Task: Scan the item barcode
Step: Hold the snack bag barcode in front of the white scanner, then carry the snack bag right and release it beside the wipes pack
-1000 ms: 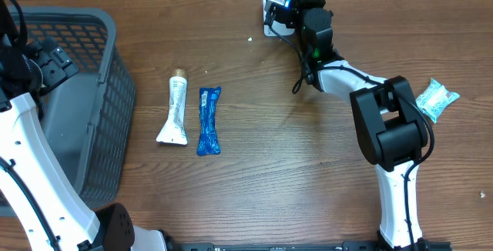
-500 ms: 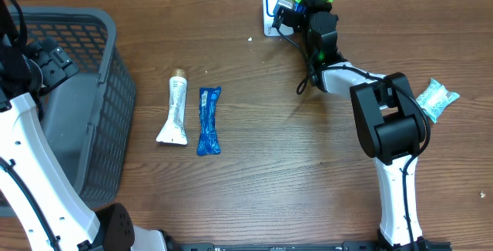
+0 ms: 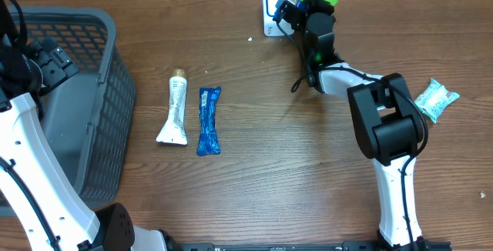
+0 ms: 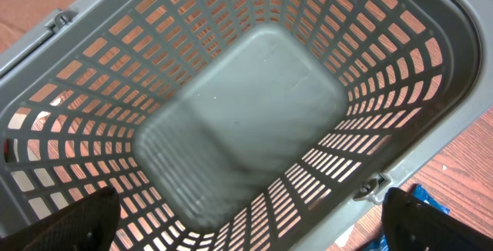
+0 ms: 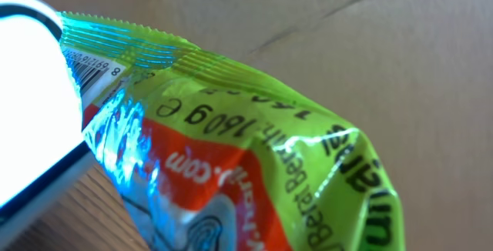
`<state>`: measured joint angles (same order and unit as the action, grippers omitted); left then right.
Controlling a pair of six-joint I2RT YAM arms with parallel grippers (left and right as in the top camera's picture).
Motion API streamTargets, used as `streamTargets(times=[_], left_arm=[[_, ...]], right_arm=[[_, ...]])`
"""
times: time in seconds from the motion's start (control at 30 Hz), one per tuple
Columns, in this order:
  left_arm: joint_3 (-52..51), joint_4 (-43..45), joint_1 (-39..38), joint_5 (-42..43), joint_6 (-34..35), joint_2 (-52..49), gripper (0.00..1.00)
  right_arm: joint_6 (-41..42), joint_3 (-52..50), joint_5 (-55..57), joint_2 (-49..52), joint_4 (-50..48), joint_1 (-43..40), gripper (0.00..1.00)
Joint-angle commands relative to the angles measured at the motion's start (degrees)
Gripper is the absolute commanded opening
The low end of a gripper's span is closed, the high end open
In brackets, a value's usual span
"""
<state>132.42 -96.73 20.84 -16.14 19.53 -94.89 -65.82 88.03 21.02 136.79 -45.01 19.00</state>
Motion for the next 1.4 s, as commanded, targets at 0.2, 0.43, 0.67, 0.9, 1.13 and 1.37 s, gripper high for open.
streamTargets(times=[0.2, 0.43, 0.67, 0.9, 1.13, 1.37], left_arm=[[-0.04, -0.07, 0.15, -0.76, -0.24, -0.24, 0.99], [-0.04, -0.07, 0.15, -0.76, -0.24, -0.24, 0.99], [-0.04, -0.07, 0.15, -0.76, -0.24, -0.24, 0.99], [-0.04, -0.07, 0.15, -0.76, -0.24, -0.24, 1.0], [-0.04, -0.07, 0.15, -0.76, -0.24, -0.24, 1.0], [-0.04, -0.07, 0.15, -0.76, -0.24, -0.24, 1.0]], right_arm=[[20.81, 2.12, 18.78, -17.92, 13.14, 4.76, 0.04], [63.43, 2.12, -6.05, -34.47, 60.19, 4.92, 0.04], [75.71, 2.1, -28.3, -41.79, 83.54, 0.72, 0.04], [83.78, 2.05, -39.08, -43.15, 94.71, -10.29, 0.04], [84.5, 1.92, -39.17, -42.91, 103.01, -26.8, 0.04], [86.66, -2.47, -34.6, -39.3, 99.69, -38.49, 0.04]])
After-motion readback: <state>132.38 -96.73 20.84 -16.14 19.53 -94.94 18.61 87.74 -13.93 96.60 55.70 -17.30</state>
